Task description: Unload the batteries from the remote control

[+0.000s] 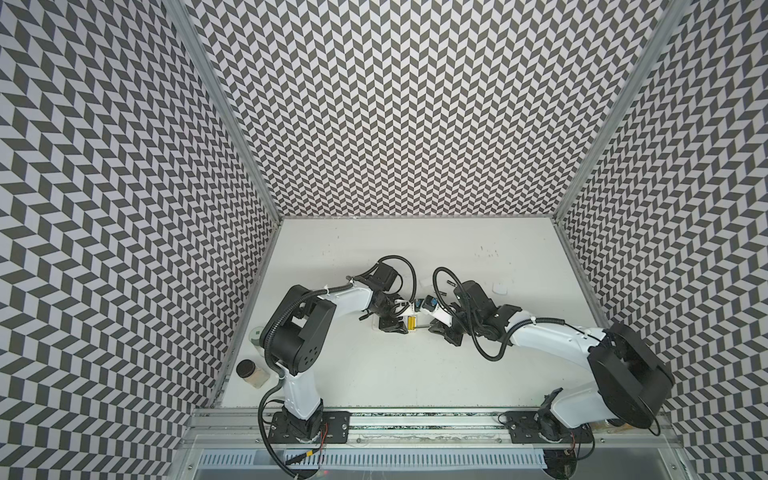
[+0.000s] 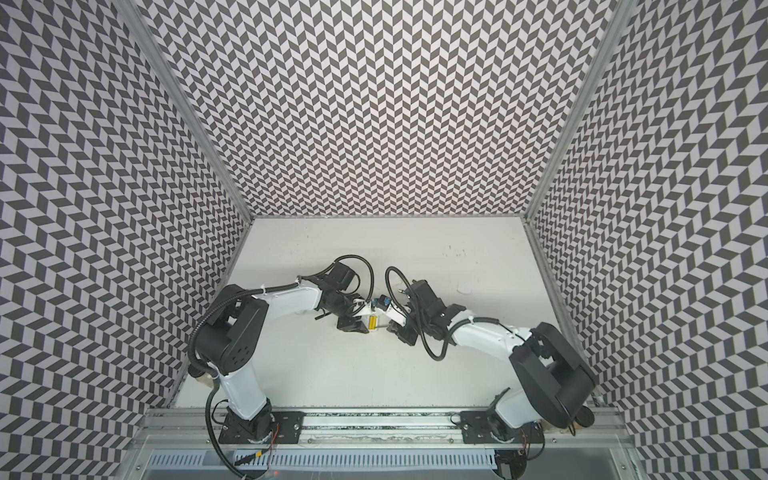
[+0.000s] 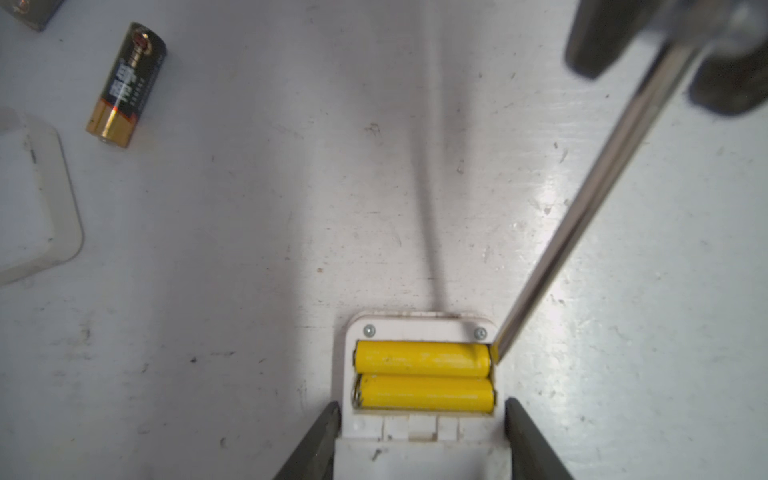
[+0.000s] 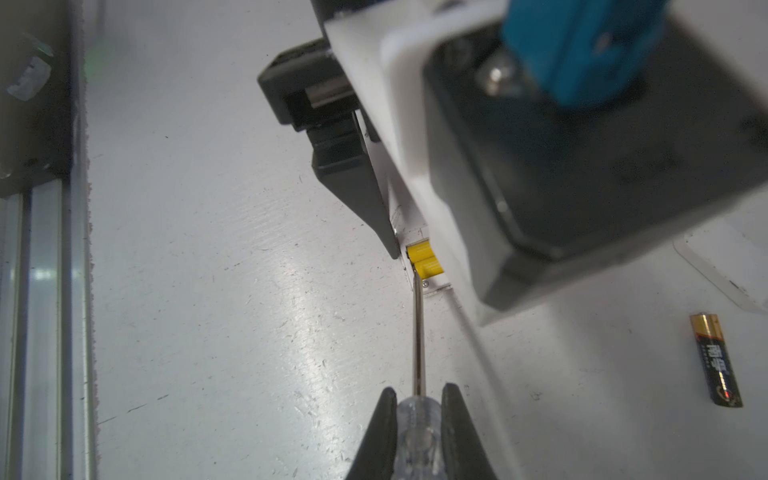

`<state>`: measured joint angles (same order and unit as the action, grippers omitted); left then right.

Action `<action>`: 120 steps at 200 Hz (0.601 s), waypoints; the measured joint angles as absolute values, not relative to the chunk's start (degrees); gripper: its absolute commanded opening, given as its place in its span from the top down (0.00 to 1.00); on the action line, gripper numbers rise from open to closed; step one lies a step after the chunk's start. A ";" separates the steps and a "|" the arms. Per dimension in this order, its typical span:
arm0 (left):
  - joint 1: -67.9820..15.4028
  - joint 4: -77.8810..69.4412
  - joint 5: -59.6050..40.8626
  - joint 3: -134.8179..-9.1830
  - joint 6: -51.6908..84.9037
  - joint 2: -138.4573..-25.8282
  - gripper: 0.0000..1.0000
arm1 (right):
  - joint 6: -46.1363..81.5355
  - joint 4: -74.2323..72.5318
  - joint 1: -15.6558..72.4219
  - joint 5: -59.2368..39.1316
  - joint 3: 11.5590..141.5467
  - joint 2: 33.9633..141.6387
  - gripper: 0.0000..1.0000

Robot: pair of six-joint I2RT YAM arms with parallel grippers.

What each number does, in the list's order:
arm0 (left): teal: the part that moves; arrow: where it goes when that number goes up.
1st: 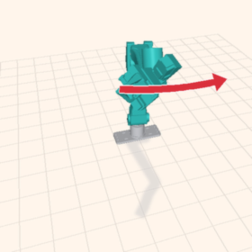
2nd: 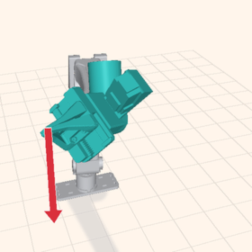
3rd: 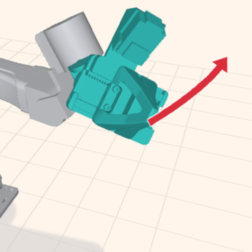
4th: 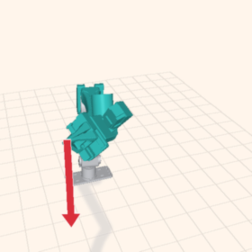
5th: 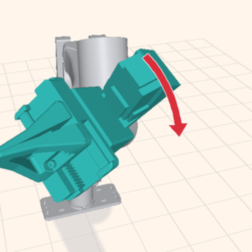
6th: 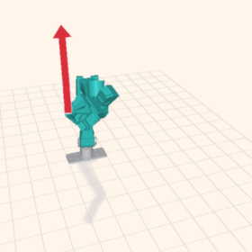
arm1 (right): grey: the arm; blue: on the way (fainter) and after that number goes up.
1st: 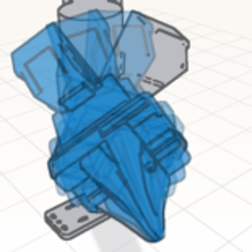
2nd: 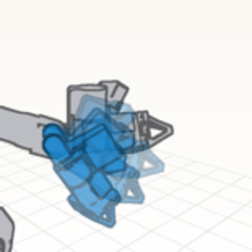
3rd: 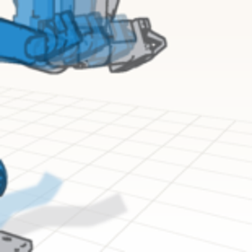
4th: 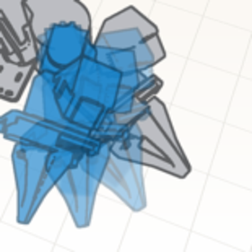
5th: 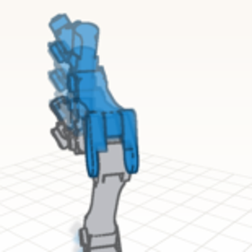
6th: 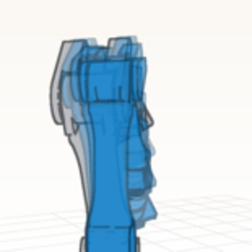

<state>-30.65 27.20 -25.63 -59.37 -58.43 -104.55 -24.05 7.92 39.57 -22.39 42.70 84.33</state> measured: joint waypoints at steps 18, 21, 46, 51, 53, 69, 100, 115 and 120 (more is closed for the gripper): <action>-30.65 27.22 -25.63 -59.37 -58.41 -104.55 0.50 | -24.01 7.73 39.57 -23.14 42.81 84.53 1.00; -30.65 27.22 -25.63 -59.37 -58.41 -104.55 0.50 | -23.99 7.70 39.57 -23.22 42.85 84.62 1.00; -30.65 27.20 -25.63 -59.37 -58.41 -104.55 0.49 | -23.99 7.73 39.57 -23.81 43.40 85.93 1.00; -30.65 27.20 -25.63 -59.37 -58.39 -104.55 0.50 | -23.99 7.75 39.57 -23.83 43.42 86.11 1.00; -30.65 27.20 -25.65 -59.37 -58.39 -104.55 0.49 | -23.99 7.75 39.57 -23.83 43.42 86.15 1.00; -30.63 27.18 -25.65 -59.37 -58.41 -104.55 0.50 | -23.97 7.79 39.57 -23.83 43.42 86.32 1.00; -30.63 27.18 -25.63 -59.37 -58.43 -104.55 0.50 | -23.99 7.90 39.57 -23.70 43.83 87.15 1.00; -30.63 27.18 -25.63 -59.37 -58.43 -104.55 0.50 | -23.99 7.94 39.57 -23.70 43.88 87.20 1.00; -30.63 27.18 -25.63 -59.37 -58.43 -104.55 0.50 | -23.99 7.99 39.57 -23.70 43.90 87.20 1.00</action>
<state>-30.63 27.18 -25.63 -59.37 -58.43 -104.55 -23.99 7.99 39.57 -23.70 43.90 87.20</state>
